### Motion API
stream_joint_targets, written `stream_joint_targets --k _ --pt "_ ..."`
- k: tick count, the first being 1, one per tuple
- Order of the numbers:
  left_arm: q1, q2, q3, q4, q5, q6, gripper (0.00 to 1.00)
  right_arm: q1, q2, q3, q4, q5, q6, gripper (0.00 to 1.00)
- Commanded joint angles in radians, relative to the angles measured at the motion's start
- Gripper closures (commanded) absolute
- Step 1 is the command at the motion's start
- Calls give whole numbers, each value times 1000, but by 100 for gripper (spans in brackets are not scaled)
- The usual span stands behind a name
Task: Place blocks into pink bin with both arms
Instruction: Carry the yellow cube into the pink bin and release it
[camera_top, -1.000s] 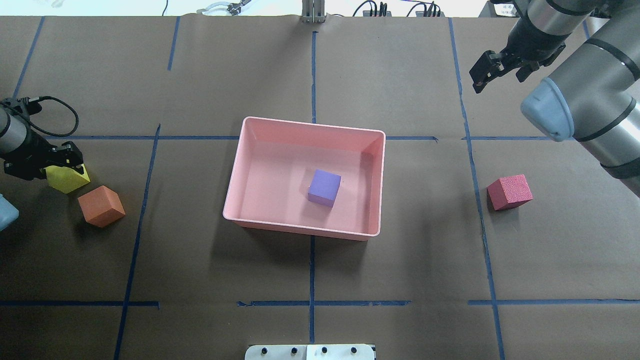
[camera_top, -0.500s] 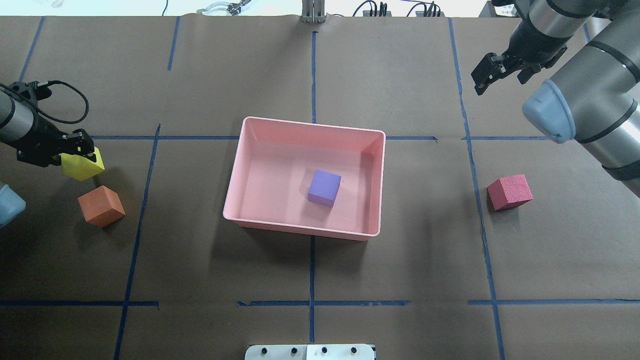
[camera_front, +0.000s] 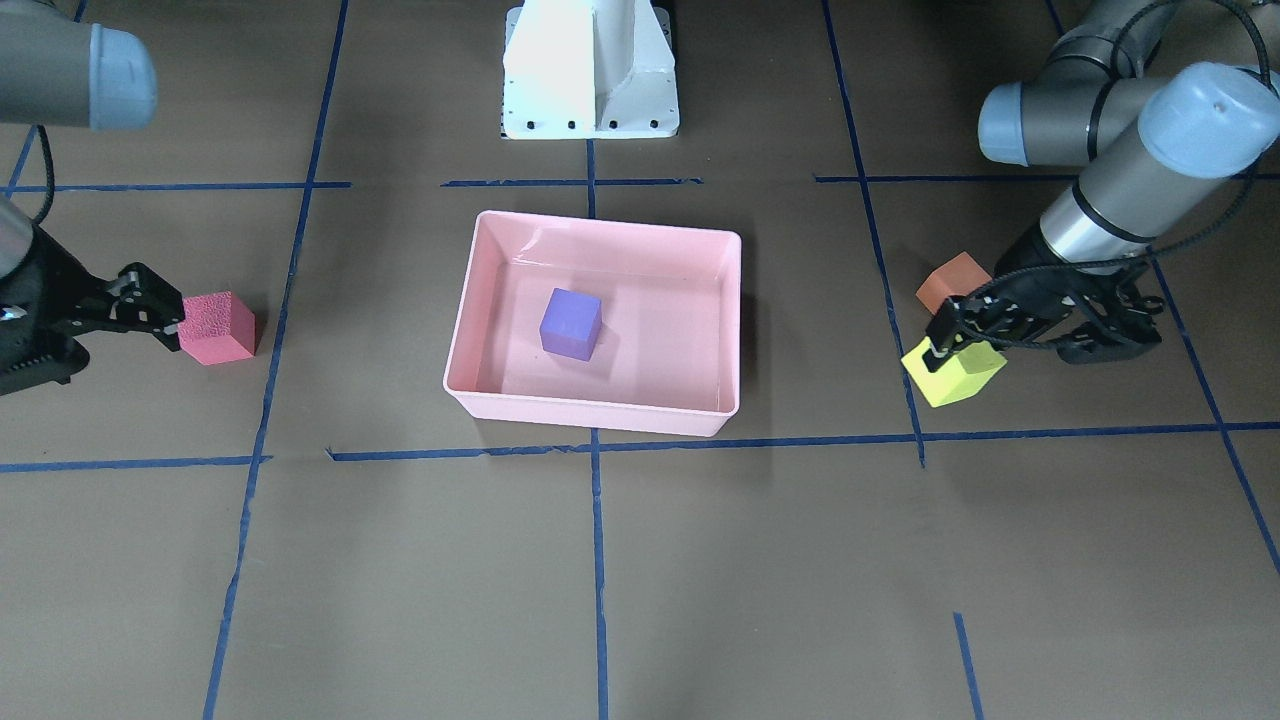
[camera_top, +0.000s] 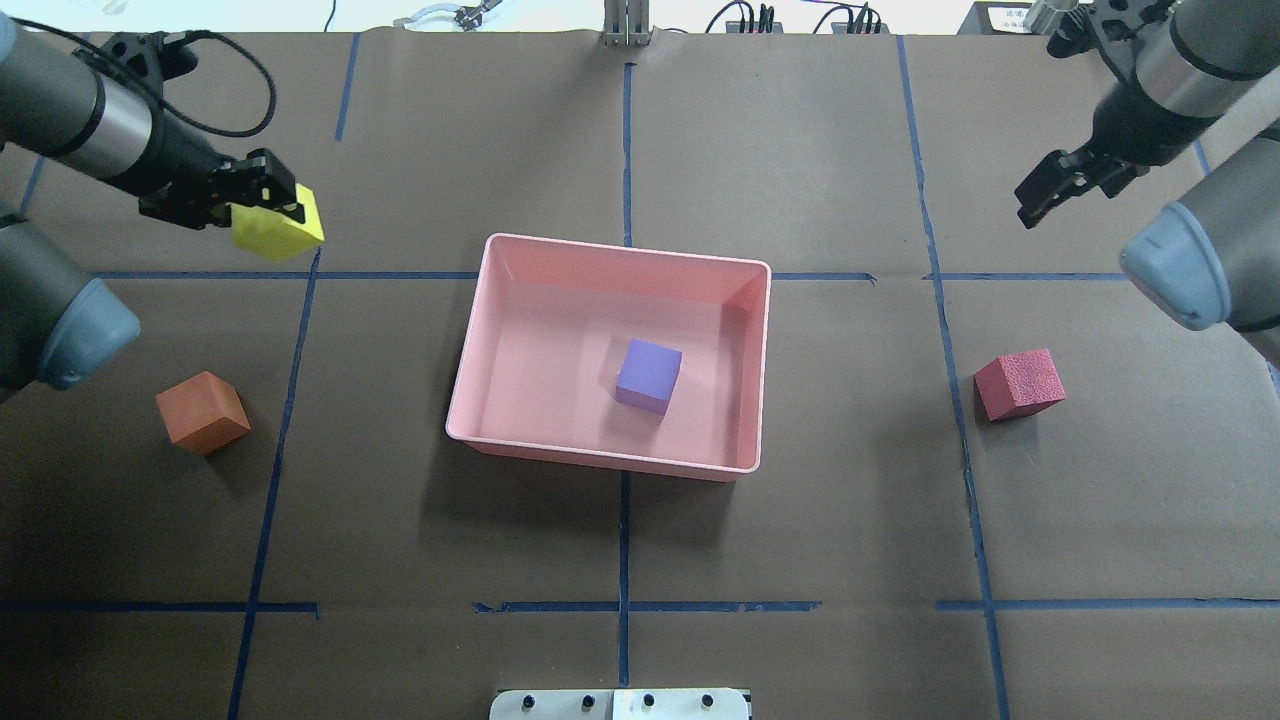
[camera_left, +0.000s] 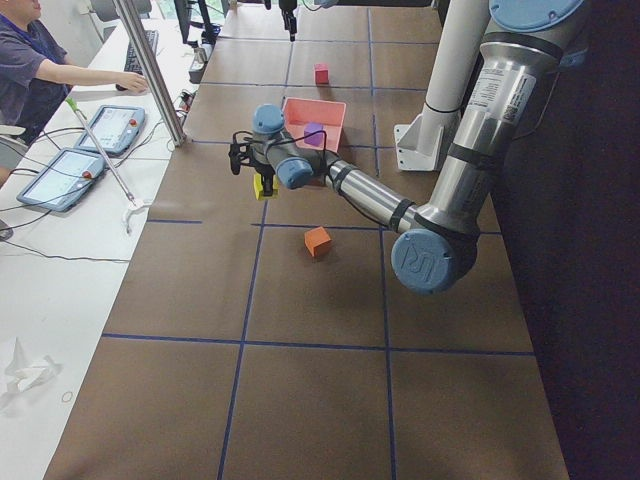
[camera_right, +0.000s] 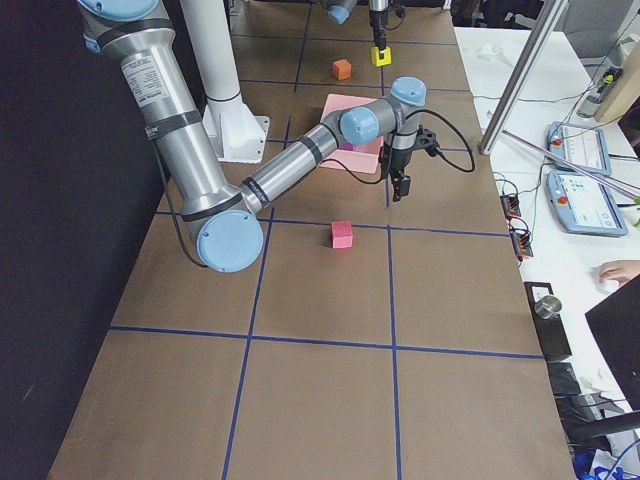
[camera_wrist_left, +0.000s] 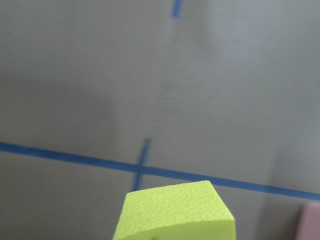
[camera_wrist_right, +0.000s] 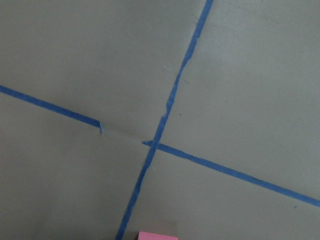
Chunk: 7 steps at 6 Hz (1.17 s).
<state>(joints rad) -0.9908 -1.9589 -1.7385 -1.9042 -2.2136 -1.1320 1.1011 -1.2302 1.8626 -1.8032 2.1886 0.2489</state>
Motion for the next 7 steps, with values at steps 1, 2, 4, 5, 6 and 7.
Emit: stream_joint_targets --k 1,2,4,5,6,7 --pt "65 -185 -83 263 14 -11 63 13 -136 84 14 -3 -54 0" --pt "180 -246 -82 276 120 -113 63 11 -226 84 135 -3 -50 0" --pt "355 -281 -62 277 304 -166 1 6 -272 60 196 -4 -13 0" --pt "374 -282 -62 277 355 -166 0 -16 -259 38 228 -6 43 0" --pt "374 -281 -65 277 356 -166 0 -86 -258 14 331 -7 207 0" --pt "374 -278 -68 278 357 -166 0 -155 -238 0 411 -15 375 0"
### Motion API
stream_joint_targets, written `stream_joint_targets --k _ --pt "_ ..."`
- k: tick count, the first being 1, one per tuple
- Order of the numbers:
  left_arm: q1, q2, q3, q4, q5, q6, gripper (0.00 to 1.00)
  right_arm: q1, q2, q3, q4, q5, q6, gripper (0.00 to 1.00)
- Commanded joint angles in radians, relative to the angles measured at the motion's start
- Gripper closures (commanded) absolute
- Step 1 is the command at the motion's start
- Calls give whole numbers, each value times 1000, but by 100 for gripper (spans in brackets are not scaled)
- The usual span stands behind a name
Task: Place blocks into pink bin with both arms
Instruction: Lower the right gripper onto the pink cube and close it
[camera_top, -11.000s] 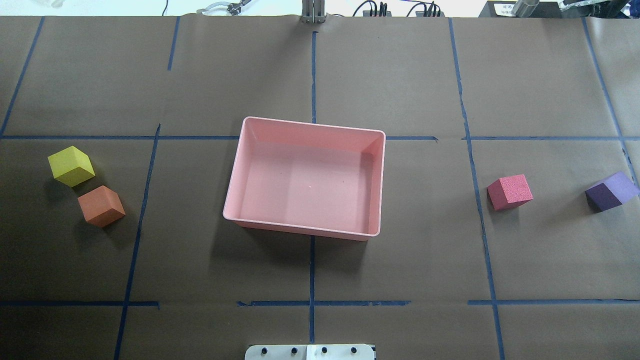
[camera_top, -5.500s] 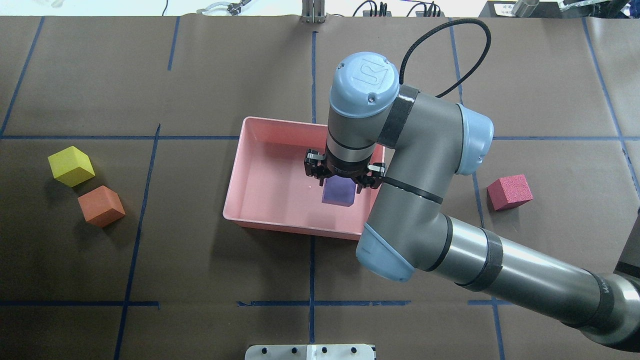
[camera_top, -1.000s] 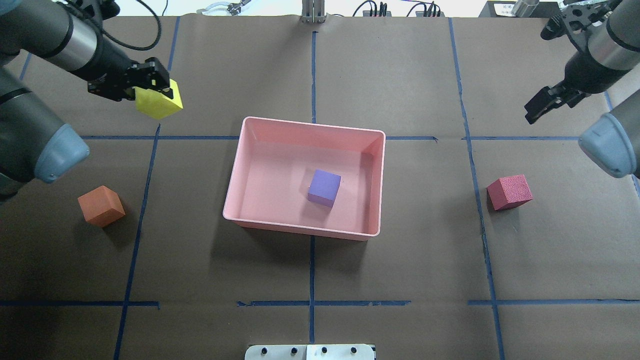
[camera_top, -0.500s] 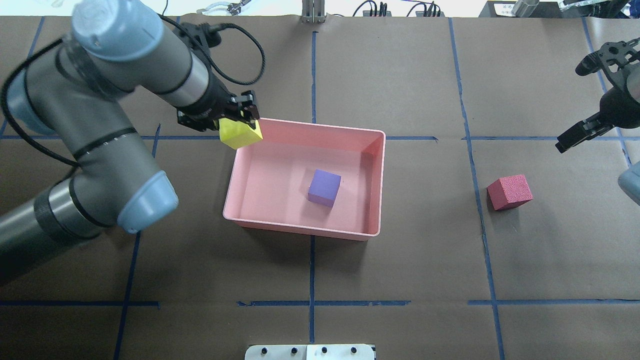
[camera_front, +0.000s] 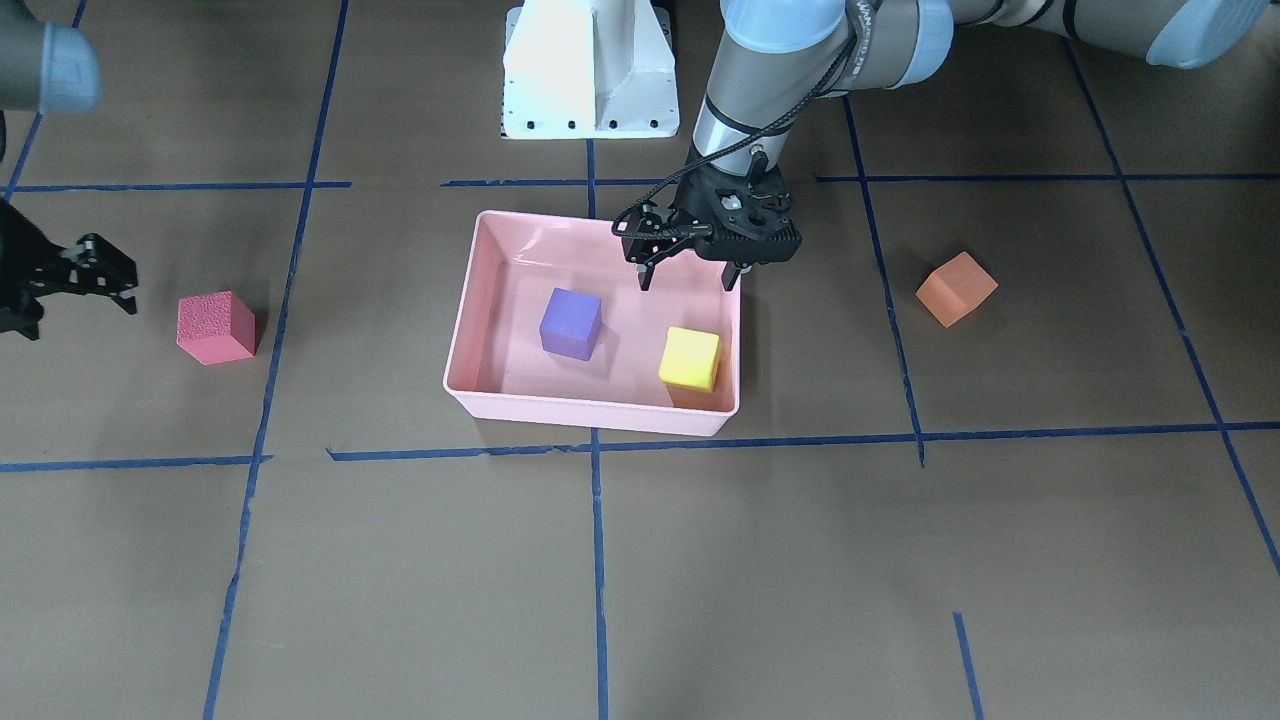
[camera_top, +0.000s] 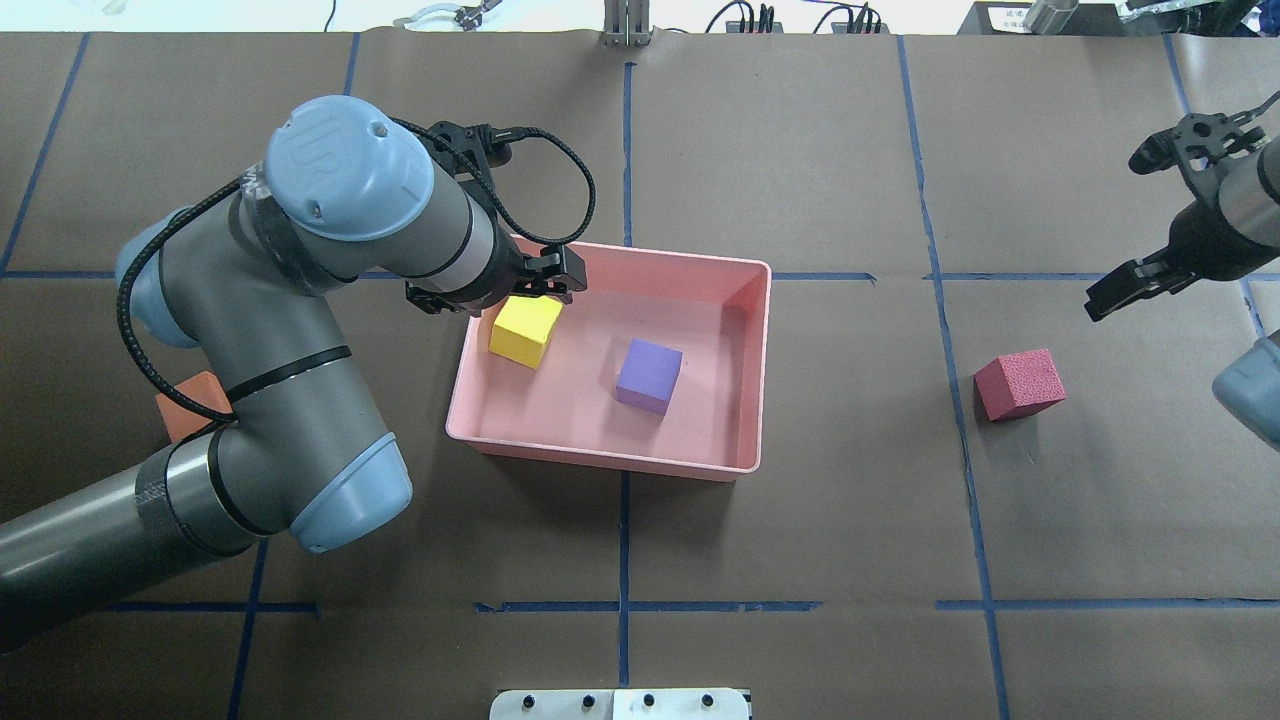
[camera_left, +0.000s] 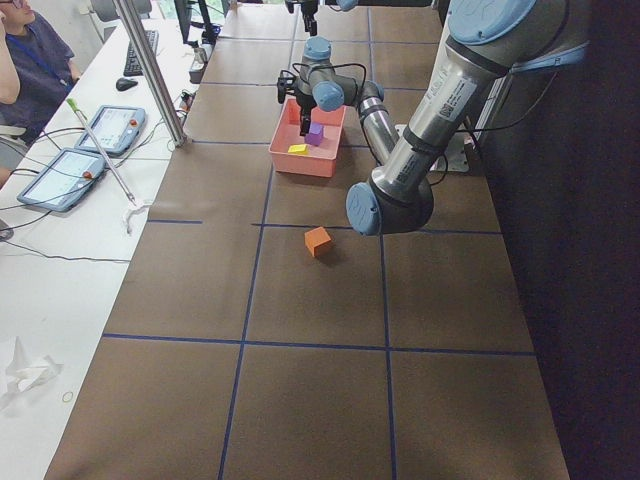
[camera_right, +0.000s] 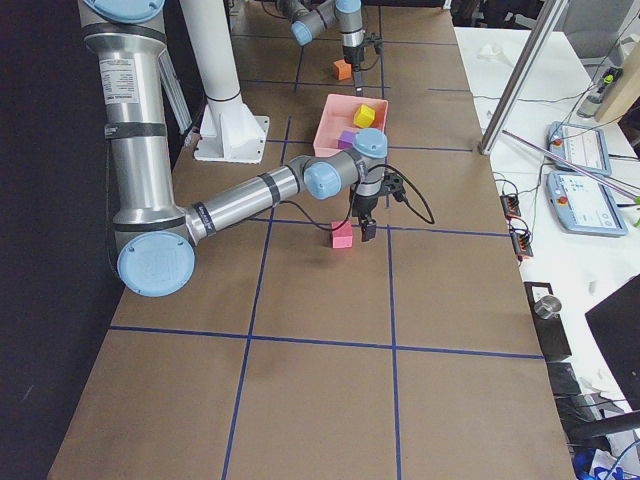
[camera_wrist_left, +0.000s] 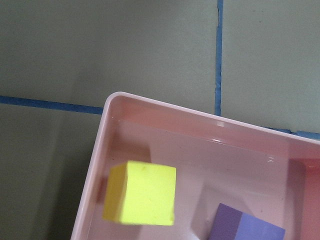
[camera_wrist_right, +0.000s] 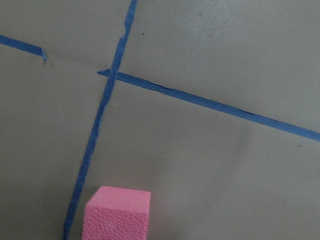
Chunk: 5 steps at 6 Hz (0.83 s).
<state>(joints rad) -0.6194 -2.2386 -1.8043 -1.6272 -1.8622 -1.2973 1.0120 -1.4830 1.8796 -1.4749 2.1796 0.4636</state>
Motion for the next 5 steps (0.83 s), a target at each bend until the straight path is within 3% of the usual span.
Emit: stream_joint_targets --k 1,5 --pt "3 5 -7 0 6 0 0 -105 26 -16 90 -24 238 0" --pt "3 8 -18 1 8 0 0 -179 12 -86 90 -89 237 0"
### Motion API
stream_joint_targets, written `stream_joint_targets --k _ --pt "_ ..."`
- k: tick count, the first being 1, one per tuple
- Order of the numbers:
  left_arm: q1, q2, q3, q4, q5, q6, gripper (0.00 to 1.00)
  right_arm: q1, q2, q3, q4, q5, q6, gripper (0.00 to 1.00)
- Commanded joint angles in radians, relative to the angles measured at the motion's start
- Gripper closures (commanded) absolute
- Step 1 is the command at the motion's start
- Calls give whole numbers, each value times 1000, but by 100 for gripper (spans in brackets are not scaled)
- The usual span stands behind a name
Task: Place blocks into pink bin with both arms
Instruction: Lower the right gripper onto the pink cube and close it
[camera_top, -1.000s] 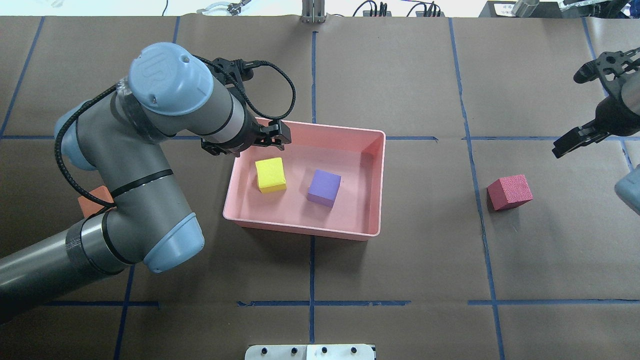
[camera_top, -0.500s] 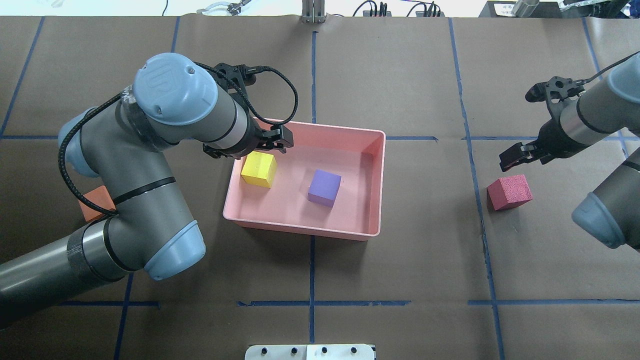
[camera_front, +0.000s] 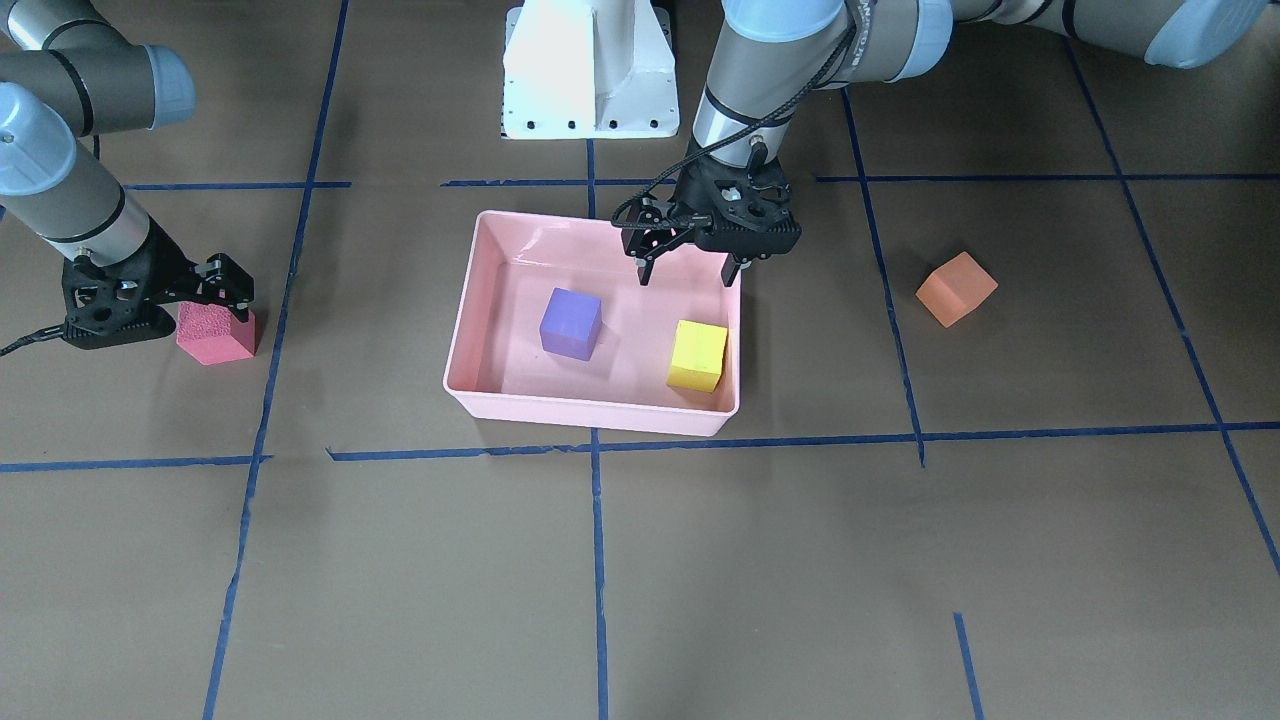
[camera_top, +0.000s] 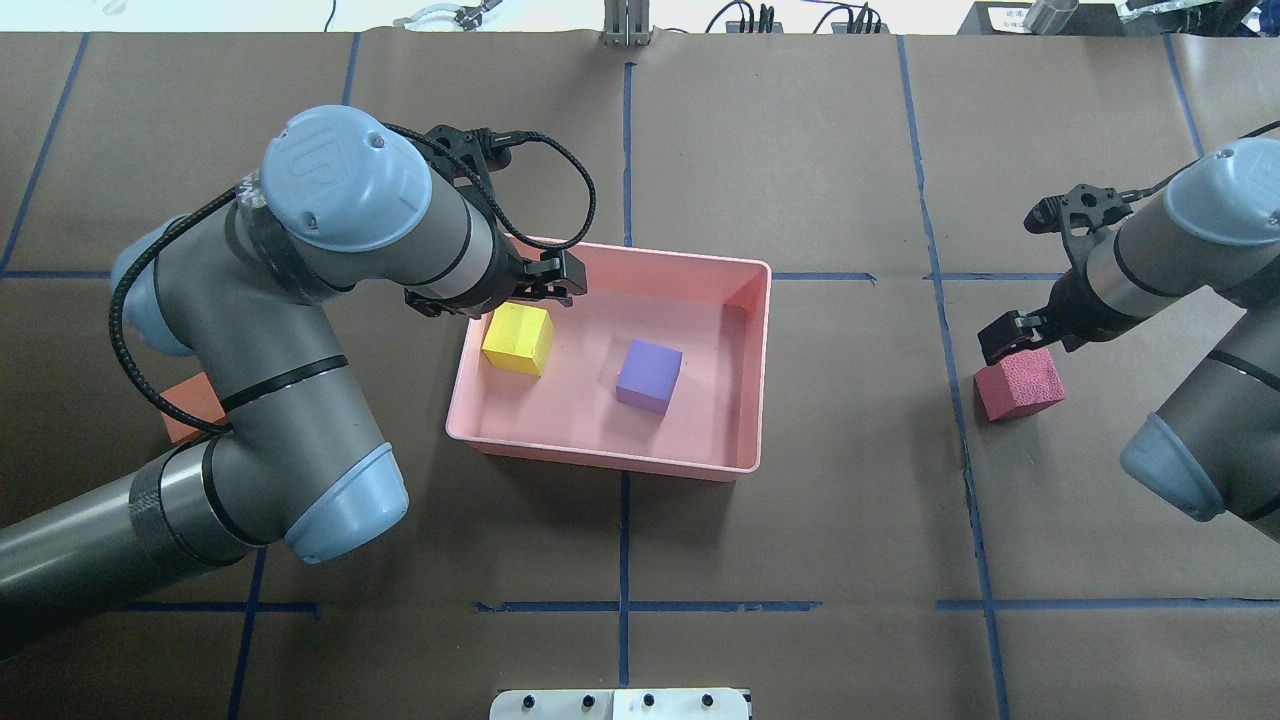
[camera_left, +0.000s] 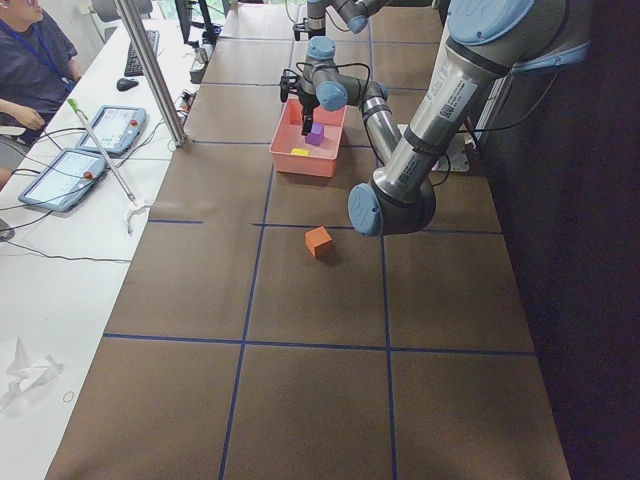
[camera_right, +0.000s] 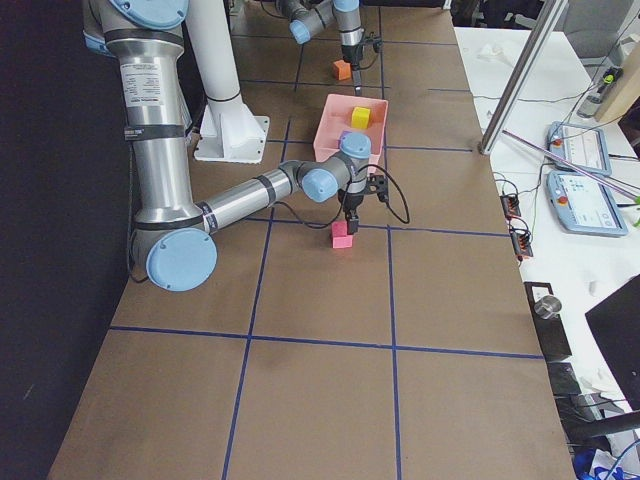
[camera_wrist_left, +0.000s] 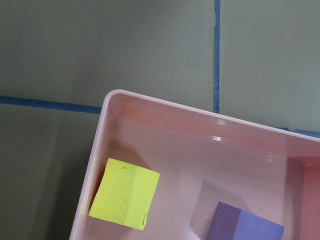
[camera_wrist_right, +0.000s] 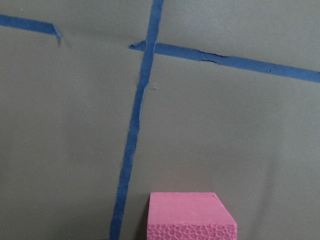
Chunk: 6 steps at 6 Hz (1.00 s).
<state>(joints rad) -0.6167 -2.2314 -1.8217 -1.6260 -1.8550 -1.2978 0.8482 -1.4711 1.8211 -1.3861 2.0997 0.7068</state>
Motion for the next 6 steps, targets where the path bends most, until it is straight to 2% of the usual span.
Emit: stream_joint_targets --k 1,2,3,4,6 --pt "0 9 -2 0 0 0 0 -47 8 -63 1 -12 -7 0" --pt "0 10 -2 0 0 0 0 -60 11 -89 1 -18 -21 2" --pt "-2 12 -2 0 0 0 0 -58 12 -77 1 -12 -23 52" --pt "-2 12 -2 0 0 0 0 -55 12 -68 1 -12 -23 72" --pt "-12 54 -22 0 -13 41 0 -40 15 39 -11 -4 -7 73"
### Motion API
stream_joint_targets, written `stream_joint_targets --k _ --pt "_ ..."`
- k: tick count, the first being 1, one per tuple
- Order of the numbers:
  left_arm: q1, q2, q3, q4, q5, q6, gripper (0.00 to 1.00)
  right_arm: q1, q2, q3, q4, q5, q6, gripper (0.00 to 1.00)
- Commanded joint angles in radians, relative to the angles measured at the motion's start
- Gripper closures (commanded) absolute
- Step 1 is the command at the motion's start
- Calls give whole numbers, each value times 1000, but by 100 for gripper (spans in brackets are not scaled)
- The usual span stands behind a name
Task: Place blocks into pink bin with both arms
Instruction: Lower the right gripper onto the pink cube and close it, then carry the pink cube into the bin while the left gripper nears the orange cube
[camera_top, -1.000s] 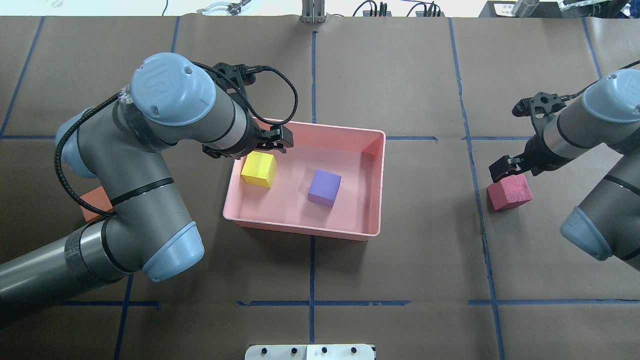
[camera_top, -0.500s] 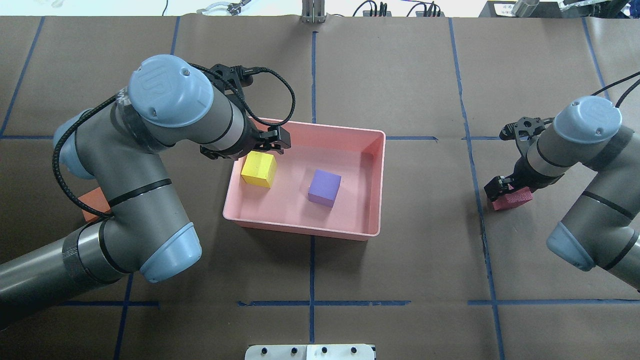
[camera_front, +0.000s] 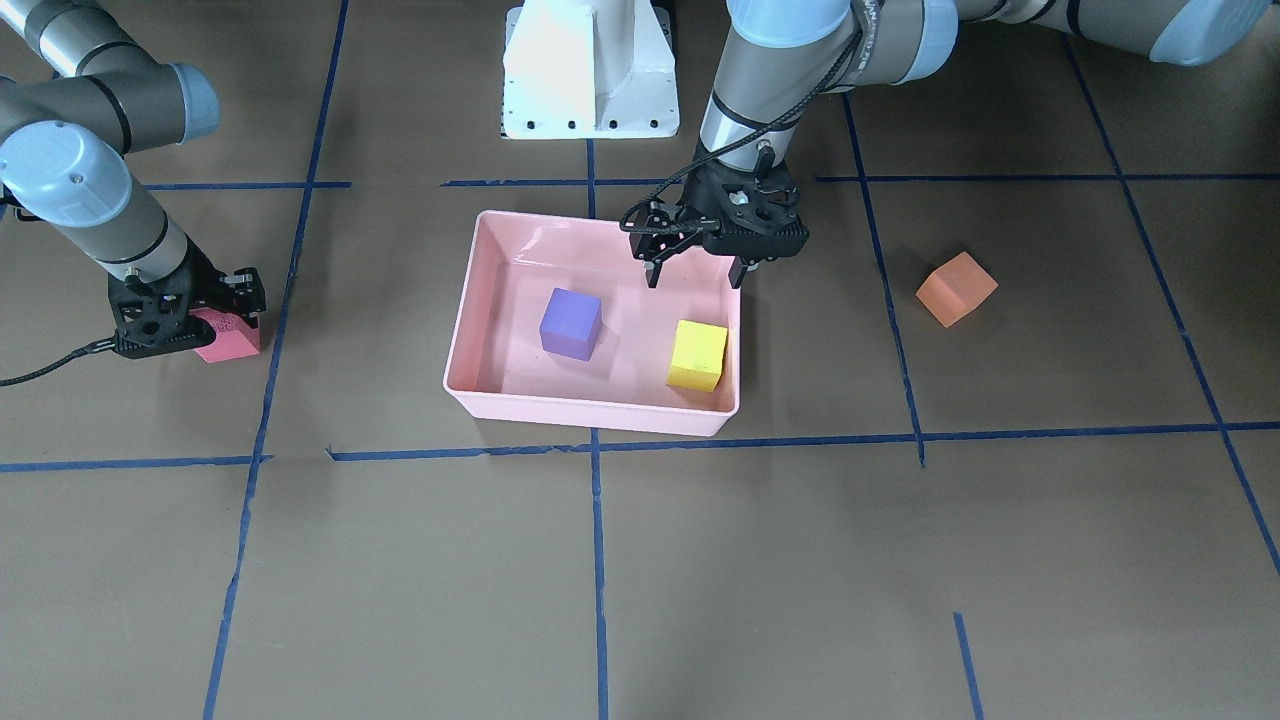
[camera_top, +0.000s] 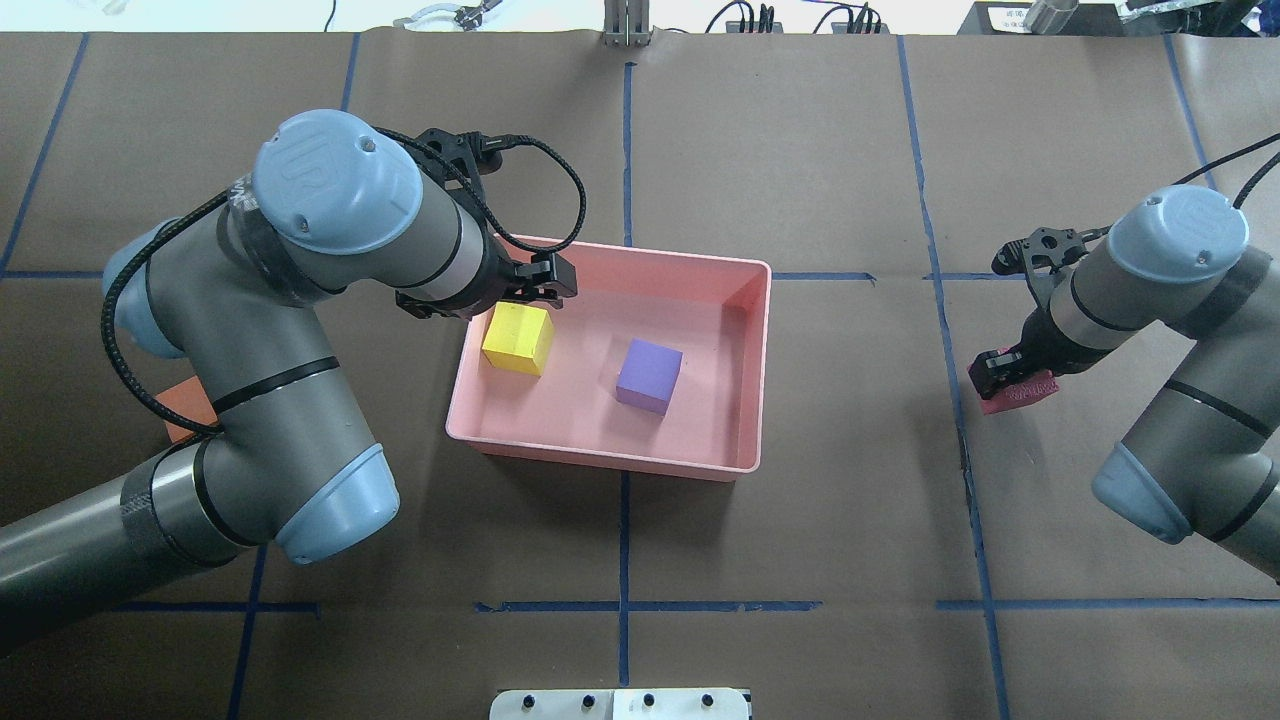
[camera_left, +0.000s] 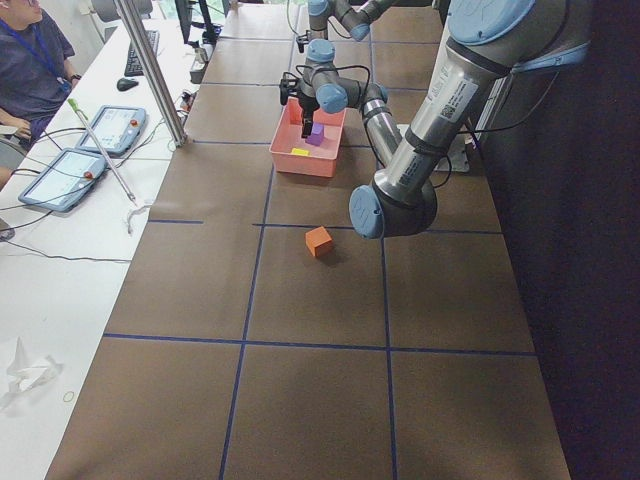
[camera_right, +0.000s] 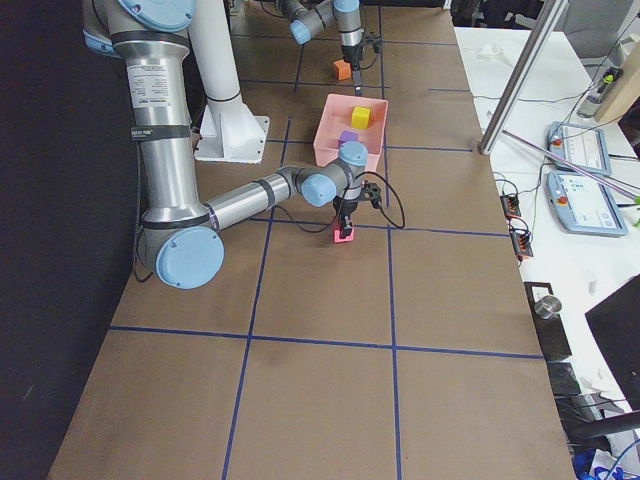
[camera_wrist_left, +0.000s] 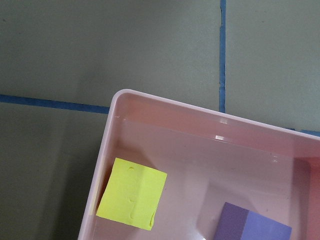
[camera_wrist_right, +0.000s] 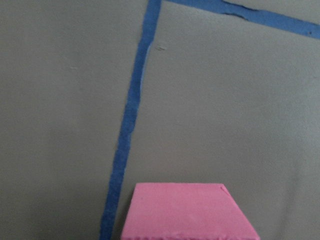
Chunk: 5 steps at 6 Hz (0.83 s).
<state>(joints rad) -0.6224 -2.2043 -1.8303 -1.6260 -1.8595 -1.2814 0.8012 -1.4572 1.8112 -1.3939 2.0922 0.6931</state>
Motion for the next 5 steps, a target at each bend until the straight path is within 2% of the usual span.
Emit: stream_joint_targets --k 1,2,3,4,5 --pt "-14 70 -35 9 -10 148 0 19 70 60 -26 20 66 73" --pt "-35 99 -49 33 -12 284 0 20 165 62 -96 34 141 73" --pt "-66 156 -59 32 -35 409 0 16 290 62 -220 34 216 72" --pt "-112 226 -69 17 -85 521 0 7 379 60 -300 34 289 71" --pt "-173 292 -90 15 -134 656 0 -20 438 54 -313 31 413 70"
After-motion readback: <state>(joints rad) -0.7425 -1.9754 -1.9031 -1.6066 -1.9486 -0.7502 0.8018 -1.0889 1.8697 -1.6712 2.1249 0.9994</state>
